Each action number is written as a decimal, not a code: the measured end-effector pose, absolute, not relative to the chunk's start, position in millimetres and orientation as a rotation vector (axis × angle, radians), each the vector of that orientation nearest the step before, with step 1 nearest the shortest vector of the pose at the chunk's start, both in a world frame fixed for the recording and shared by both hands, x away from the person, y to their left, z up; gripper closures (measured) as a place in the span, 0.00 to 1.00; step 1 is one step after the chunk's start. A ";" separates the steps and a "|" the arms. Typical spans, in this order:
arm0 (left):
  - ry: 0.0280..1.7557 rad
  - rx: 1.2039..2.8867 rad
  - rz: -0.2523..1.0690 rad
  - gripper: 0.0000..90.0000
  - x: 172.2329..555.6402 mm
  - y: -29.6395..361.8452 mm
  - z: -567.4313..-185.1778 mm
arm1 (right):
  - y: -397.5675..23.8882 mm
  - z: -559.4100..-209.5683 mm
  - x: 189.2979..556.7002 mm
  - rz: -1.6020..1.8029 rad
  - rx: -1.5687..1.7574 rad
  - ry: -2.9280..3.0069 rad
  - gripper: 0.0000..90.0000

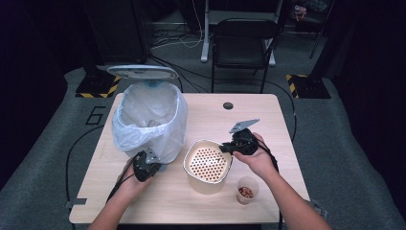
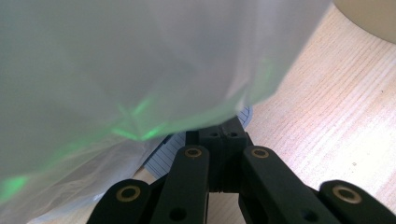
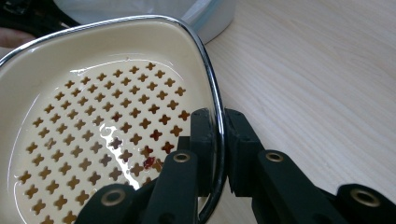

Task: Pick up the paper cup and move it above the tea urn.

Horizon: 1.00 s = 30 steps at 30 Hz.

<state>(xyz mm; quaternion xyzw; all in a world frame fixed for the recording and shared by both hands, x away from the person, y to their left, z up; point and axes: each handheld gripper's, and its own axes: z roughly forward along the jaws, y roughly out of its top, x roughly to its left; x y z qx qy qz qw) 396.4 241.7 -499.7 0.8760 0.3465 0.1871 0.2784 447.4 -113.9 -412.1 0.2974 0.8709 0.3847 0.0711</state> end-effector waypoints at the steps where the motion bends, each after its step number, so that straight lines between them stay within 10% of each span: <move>1: 0.930 2.351 0.502 1.00 396.4 241.7 -499.7 | -113.9 -412.1 447.4 1.157 0.894 2.619 0.92; 27: 0.928 2.374 0.505 1.00 395.7 241.7 -498.1 | -115.6 -413.0 413.5 1.186 0.676 2.725 0.90; 30: 0.927 2.374 0.503 1.00 395.7 241.8 -498.1 | -117.1 -410.2 410.3 1.242 0.716 2.669 0.72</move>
